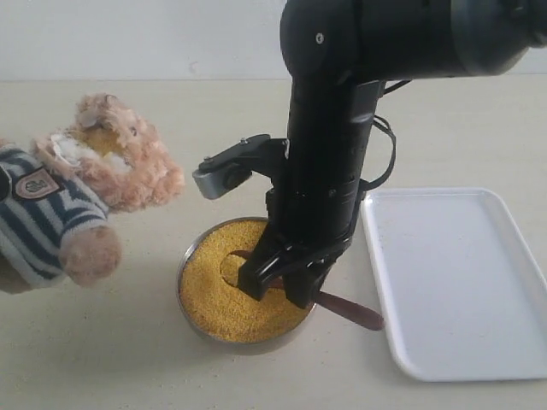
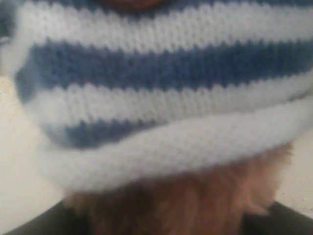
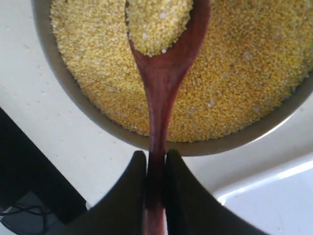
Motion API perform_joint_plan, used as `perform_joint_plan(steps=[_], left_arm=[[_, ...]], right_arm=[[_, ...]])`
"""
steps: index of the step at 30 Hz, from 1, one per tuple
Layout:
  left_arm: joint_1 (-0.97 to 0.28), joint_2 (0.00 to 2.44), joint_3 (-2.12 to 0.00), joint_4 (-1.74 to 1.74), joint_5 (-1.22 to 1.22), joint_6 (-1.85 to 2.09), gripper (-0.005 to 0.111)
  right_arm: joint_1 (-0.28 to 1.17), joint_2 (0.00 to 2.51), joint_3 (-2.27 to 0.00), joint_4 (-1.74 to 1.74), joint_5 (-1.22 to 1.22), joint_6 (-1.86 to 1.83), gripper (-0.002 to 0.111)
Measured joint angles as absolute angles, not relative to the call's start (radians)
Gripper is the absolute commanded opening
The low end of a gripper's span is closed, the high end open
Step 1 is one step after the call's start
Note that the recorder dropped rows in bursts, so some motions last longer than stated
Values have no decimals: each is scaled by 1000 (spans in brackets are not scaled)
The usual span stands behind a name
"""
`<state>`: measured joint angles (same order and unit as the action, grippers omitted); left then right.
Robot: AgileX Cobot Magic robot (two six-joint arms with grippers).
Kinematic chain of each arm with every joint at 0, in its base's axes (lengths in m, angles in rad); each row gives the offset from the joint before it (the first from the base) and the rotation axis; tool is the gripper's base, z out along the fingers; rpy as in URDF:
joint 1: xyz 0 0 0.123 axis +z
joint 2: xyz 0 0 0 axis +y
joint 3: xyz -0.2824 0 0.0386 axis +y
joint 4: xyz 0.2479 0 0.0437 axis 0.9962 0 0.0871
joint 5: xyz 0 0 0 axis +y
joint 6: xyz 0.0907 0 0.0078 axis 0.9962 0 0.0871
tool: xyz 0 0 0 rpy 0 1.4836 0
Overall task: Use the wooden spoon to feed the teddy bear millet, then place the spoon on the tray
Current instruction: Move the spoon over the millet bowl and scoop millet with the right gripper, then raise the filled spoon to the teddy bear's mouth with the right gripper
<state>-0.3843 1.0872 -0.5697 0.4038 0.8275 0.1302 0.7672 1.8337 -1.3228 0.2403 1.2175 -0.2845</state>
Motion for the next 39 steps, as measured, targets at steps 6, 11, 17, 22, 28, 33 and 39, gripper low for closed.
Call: perform_joint_plan(steps=[6,11,17,22,28,33,39], left_arm=[[-387,1087,-568,388,814,171,4],[-387,1087,-568,387,795,177,4],[-387,1087,-568,383,793,185,4],[-387,1087,-562,380,787,187,4],[-387,1087,-562,380,783,188,4],[-387,1087,-562,380,779,188,4],[-387,1087,-562,380,777,188,4]], right_arm=[[756,1819,-1327,278,1216,-315,0],[756,1771,-1402,284,1218,-305,0],[765,1753,-1526,289,1216,-254,0],[807,1772,-1634,285,1218,-215,0],[856,1833,-1778,205,1219,-146,0],[876,1897,-1854,134,1219,-120,0],[901,1948,-1888,6,1219,-111,0]])
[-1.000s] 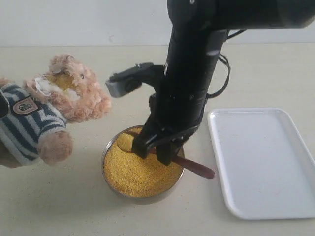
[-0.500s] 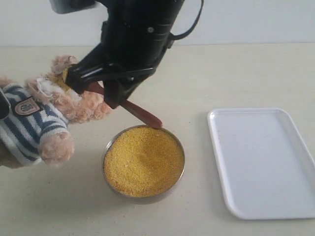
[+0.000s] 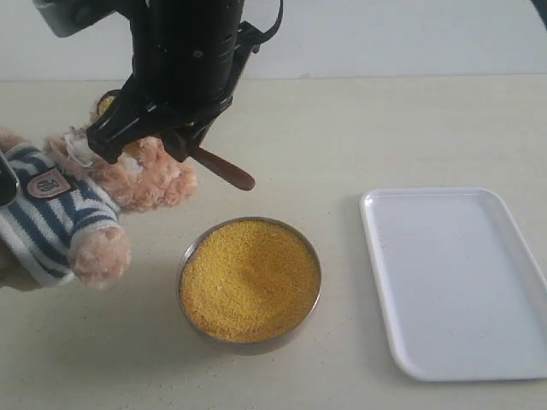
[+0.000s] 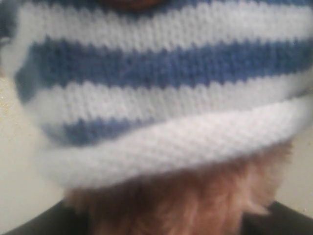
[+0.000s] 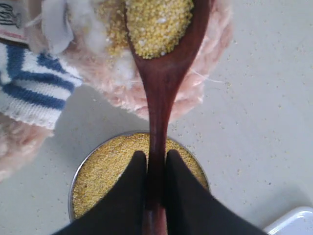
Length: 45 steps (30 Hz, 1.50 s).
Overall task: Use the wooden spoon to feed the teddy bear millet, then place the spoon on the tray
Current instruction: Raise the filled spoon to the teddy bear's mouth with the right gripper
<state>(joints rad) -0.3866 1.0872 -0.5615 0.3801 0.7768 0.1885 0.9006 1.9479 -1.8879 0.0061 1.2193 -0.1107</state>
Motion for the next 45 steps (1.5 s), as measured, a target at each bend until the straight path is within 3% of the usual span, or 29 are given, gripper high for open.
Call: perform_joint_plan(steps=[14,45], left_arm=[[-387,1087,-562,380,769,188,4],[-387,1087,-562,380,750,184,4]], right_arm=[[914,1952,-1892,-83,1217,-121,0],[1127,2004,-1892,-694,1215,-64,0]])
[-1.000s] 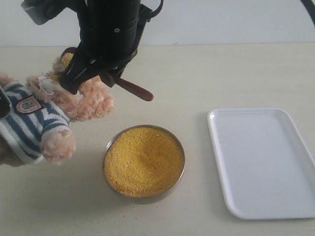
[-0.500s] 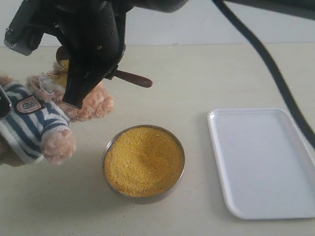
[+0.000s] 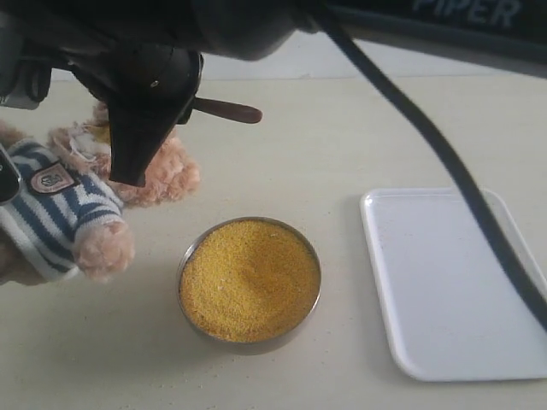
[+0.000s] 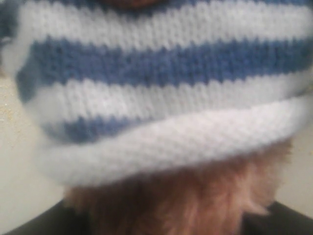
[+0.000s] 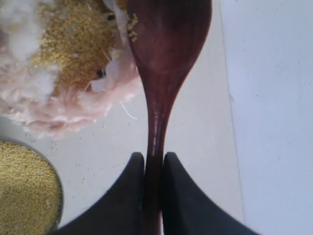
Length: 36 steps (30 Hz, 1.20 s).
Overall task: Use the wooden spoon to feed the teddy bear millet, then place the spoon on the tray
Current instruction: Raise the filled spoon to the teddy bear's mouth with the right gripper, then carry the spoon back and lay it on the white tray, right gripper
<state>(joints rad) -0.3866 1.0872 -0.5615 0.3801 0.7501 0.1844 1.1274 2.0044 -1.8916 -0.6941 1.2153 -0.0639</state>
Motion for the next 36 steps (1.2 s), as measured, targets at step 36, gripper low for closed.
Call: perform_joint_plan(steps=[36], left_arm=[[-387,1087,-562,424,698,-201,4]], right_arm=[[452,1358,-927,-222,866,277,0]])
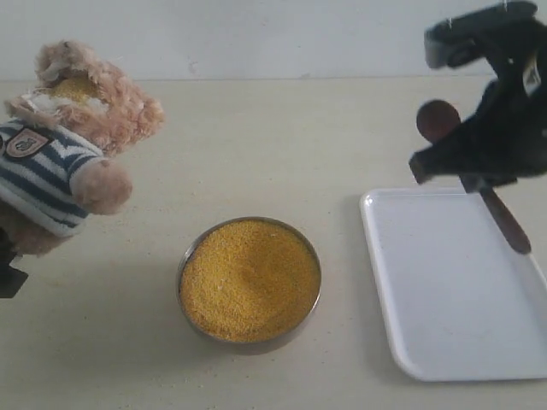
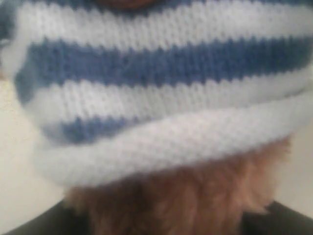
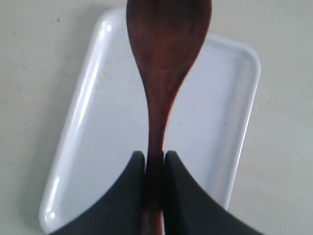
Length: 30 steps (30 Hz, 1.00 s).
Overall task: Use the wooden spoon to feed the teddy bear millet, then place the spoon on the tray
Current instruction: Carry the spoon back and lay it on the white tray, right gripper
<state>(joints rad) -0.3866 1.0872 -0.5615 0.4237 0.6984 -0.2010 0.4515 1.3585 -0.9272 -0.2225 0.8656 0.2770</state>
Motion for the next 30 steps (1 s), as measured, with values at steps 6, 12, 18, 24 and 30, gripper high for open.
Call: perform_joint_plan(steps=[6,12,18,24,30], left_arm=[[-387,1087,-562,424,697,-205,4],[-387,1087,-562,478,697,-266,4],[-387,1087,-562,499,697,-302,4],[-387,1087,-562,503,697,-305,4],[-387,1087,-562,503,697,-305,4]], right_arm=[[377,1358,-739,-141,642,280,0],[370,1378,-677,-118,514,282,0],[370,1490,-677,-116,484,282,0],[370,1604,-677,-112,419,282,0],[370,1682,-677,-94,383,282,12]])
